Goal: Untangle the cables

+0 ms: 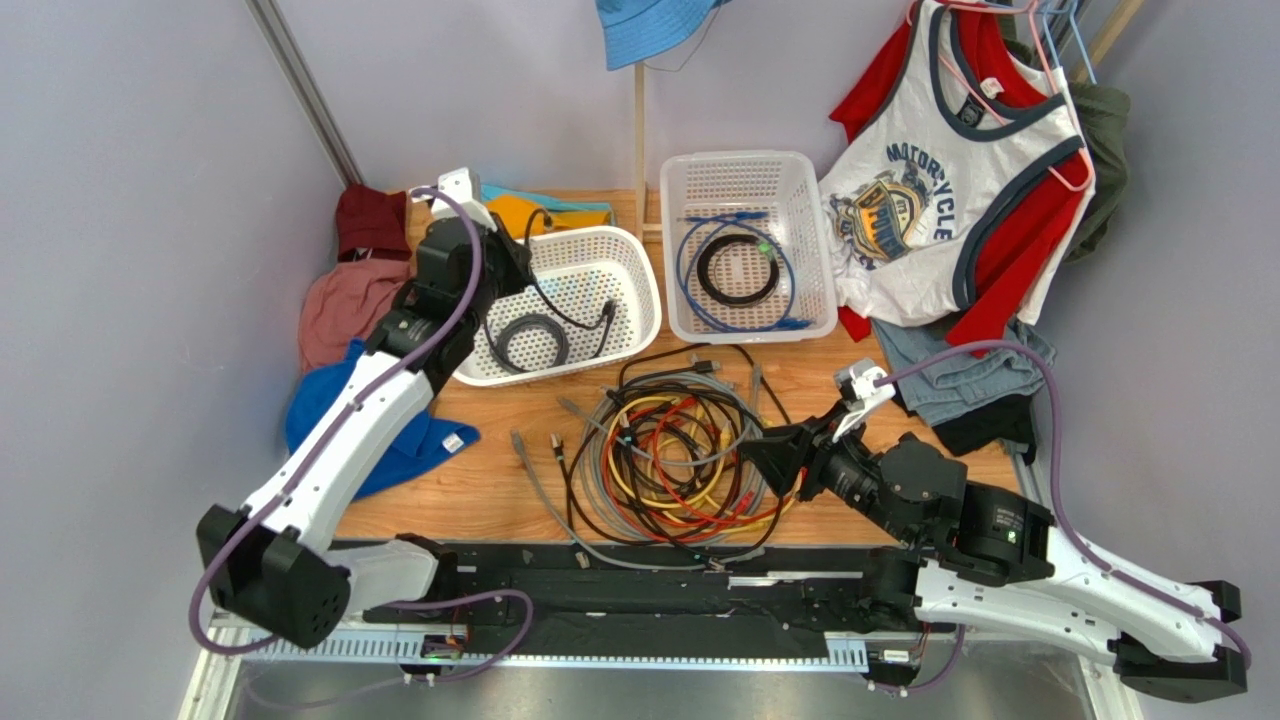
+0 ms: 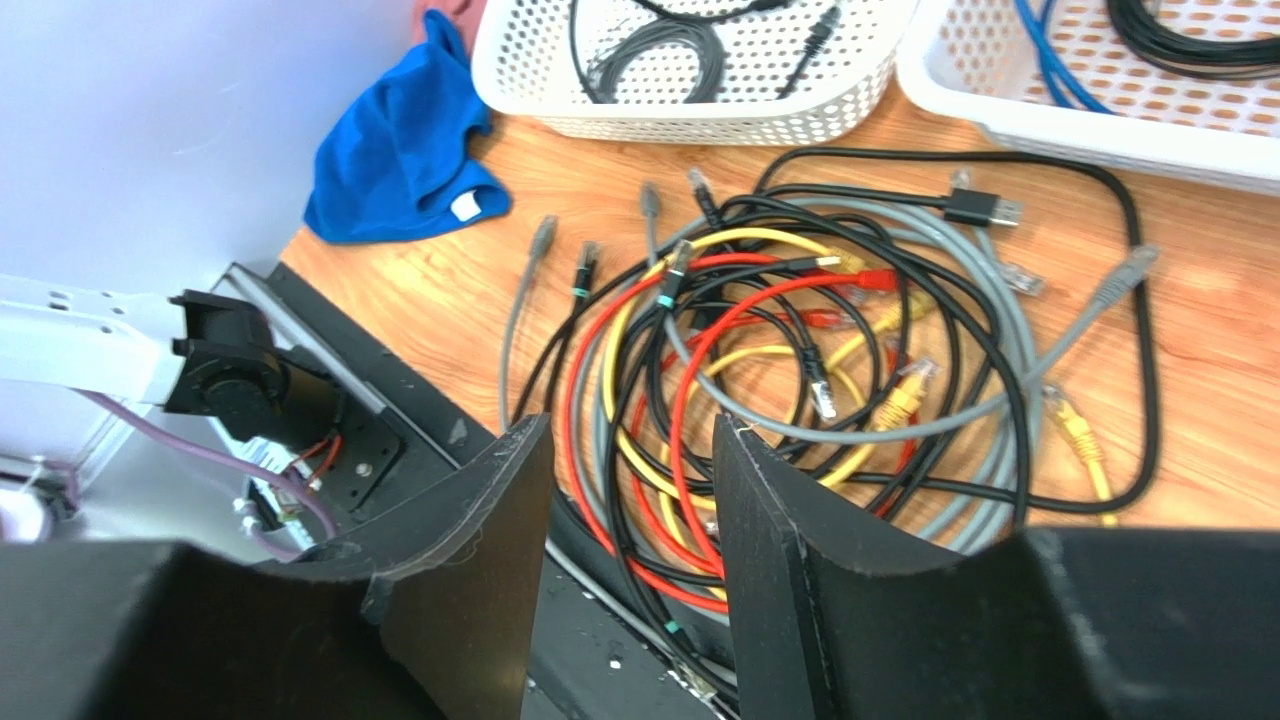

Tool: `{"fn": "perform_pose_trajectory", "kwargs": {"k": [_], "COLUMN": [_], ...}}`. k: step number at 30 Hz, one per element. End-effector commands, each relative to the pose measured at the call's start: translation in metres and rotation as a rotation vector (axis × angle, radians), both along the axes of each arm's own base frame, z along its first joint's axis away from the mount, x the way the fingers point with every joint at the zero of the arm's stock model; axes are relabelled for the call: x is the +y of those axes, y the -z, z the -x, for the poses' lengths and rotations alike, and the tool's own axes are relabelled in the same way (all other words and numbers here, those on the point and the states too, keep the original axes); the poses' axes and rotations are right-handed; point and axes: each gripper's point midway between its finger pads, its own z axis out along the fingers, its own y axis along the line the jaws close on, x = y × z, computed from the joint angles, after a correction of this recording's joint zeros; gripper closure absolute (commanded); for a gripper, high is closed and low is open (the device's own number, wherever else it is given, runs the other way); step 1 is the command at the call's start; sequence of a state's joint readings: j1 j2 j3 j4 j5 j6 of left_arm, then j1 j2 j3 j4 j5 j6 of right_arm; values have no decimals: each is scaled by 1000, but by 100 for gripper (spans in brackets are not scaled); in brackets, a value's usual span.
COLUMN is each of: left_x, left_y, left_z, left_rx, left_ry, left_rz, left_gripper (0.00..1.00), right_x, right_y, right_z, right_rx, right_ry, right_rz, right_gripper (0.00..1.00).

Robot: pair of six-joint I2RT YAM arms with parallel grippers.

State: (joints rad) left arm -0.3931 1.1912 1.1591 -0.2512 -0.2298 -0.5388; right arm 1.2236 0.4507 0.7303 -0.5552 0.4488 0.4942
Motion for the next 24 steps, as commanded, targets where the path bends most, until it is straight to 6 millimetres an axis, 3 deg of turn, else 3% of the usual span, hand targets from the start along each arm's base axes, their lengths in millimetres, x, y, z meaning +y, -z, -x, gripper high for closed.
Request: {"fn": "perform_pose_trajectory", "kwargs": {"k": [1,6,8,9,10,13,15,18,20,24], "left_x": [0,4,9,10,14,25,32,35,31,10], "left_y": [14,75,85,88,90,70,44,2,-24,-44], "left_z": [-26,-35,-34,-33,-31,-27,-21,-8,7,39], "left_rx": [14,160,192,200,211,184,130,50,10,-30], "left_ry": [-3,-46,-68,-74,-88,-140,-171,-157,-124,-22], "left_rz": [-13,-31,-28,-27,-30,-23,-9,19,49,63], "left_gripper": [100,100,100,89,58,16,1,1,1,1], "right_x": [-15,-19,-18,-17,-16,-13,-12,-16,-24,-43], "right_y": [-4,-2,-1,-1,1,3,3,1,-12,-24], "right_z": [-3,-4,-4,-4,-4,-5,-5,-8,-9,-14], "right_rx": [-15,-18,-15,-13,-11,-3,-3,-17,-34,-64], "right_ry": [49,59,61,57,58,55,55,74,96,149], "right_rz": [0,0,2,1,10,20,16,30,22,46], "right_gripper": [54,54,54,54,54,54,55,55,54,54]}}
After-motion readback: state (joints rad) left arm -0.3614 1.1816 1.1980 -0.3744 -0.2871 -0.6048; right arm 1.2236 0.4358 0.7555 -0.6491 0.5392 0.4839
